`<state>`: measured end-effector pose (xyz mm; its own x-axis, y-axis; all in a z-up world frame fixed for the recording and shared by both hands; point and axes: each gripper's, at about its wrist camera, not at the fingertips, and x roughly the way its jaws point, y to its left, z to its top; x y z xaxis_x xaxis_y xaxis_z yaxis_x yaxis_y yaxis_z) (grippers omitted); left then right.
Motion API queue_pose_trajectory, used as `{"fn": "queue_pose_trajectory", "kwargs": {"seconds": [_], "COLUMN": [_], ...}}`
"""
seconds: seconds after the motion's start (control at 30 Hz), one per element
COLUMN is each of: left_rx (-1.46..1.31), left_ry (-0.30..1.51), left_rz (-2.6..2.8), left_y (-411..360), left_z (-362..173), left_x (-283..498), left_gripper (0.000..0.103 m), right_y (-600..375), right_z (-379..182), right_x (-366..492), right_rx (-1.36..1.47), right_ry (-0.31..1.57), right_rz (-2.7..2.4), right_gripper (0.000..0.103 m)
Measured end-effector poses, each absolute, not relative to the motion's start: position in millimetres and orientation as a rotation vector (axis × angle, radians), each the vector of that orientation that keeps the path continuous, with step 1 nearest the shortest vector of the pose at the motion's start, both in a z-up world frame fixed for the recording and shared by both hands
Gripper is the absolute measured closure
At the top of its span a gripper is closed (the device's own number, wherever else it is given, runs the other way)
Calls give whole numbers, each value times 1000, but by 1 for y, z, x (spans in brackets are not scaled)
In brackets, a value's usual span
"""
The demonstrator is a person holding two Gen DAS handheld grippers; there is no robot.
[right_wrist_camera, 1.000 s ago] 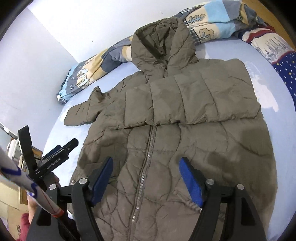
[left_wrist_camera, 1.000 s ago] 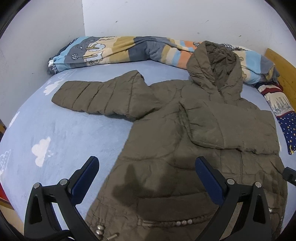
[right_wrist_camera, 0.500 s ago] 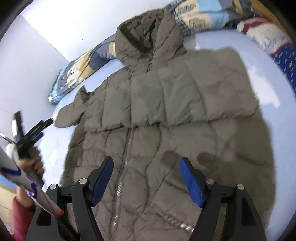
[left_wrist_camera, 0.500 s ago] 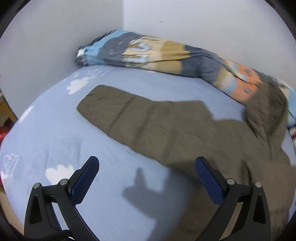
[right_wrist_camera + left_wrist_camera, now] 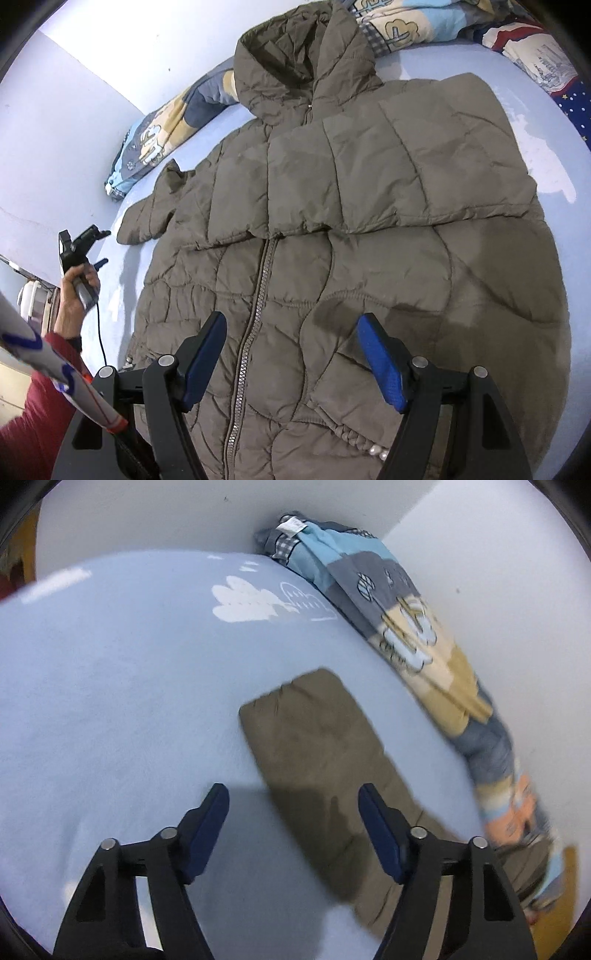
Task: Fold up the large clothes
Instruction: 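Grasp the other sleeve cuff with the left gripper and lift it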
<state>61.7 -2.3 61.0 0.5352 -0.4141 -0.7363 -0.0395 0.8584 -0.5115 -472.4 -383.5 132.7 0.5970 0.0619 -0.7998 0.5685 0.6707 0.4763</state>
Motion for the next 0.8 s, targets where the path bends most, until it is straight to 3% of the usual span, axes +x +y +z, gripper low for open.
{"fn": "queue_pose_trajectory", "kwargs": {"seconds": [0.2,0.43,0.47,0.53,0.8], "left_rx": [-649,-732,-709,-654,-554], "left_ry": [1026,948,934,912,817], "left_rz": [-270,-321,-303,-265,-305], "left_y": [-6,-9,-11,-18,-38], "left_z": [15,-3,-2,0,65], "left_x": [92,106,106,103,74], "left_gripper": [44,46,66,80,85], "right_y": [-385,-394,-394,-395,-406], "right_z": [122,113,112,111,126], "right_x": [-466,-456,-455,-453,-462], "right_rx": [760,786,784,787,773], "right_ry": [940,946,947,947,892], "right_rz": [-373,-383,-383,-390,-457], "right_gripper": [25,25,25,25,25]}}
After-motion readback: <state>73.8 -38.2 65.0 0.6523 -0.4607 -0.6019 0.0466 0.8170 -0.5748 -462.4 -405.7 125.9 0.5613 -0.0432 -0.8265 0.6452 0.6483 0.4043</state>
